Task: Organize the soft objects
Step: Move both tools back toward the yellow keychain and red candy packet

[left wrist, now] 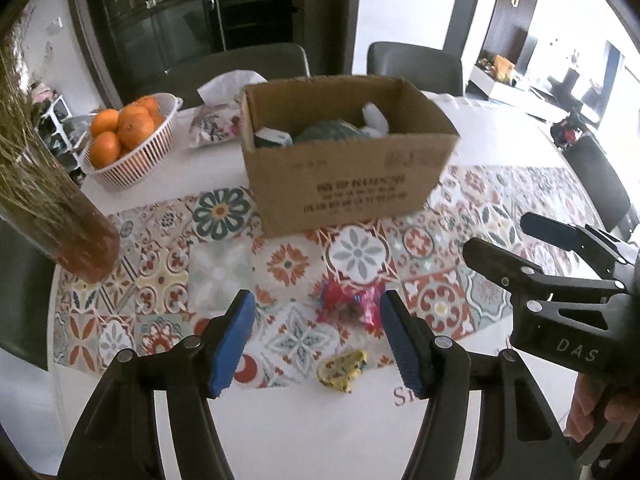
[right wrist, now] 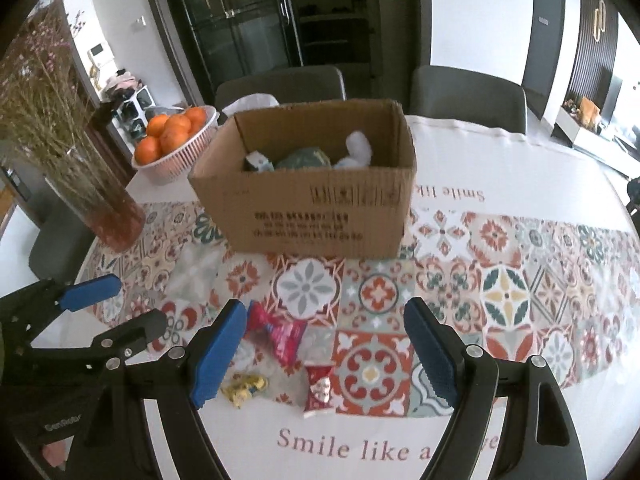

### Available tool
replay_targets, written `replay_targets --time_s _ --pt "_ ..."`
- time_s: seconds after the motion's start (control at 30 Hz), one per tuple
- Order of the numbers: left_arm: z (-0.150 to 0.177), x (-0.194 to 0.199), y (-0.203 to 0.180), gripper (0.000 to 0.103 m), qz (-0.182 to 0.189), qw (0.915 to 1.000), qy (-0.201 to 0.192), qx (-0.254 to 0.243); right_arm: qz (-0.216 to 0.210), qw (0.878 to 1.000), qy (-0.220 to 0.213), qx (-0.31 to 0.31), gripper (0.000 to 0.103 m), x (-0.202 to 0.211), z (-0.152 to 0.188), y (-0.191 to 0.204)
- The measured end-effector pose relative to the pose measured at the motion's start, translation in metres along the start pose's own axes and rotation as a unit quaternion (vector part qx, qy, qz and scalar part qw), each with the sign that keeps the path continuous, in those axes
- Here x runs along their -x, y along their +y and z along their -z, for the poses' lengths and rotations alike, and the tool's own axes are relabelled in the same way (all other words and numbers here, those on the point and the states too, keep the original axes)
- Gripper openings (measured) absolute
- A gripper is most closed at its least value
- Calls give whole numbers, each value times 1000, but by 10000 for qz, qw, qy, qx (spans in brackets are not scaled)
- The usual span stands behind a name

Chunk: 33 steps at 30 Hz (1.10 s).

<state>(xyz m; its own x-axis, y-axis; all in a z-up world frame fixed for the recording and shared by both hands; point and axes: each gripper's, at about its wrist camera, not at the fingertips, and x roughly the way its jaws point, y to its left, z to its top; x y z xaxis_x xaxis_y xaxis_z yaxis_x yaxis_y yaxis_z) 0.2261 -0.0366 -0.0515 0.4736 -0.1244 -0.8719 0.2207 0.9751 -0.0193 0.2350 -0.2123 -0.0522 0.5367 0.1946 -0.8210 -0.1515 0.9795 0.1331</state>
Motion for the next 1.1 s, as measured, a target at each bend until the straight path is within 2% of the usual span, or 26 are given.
replay_targets --time_s 0.37,0.9,1.1 --pt "47 -19 -5 64 346 9991 208 -124 30 9999 45 144 82 -4 37 9" --pt "85 -72 -7 64 541 9928 973 -433 21 9972 747 13 82 -50 78 1" --pt "88 -94 -12 64 635 9877 1185 -800 9 9947 1023 84 81 -72 86 -2"
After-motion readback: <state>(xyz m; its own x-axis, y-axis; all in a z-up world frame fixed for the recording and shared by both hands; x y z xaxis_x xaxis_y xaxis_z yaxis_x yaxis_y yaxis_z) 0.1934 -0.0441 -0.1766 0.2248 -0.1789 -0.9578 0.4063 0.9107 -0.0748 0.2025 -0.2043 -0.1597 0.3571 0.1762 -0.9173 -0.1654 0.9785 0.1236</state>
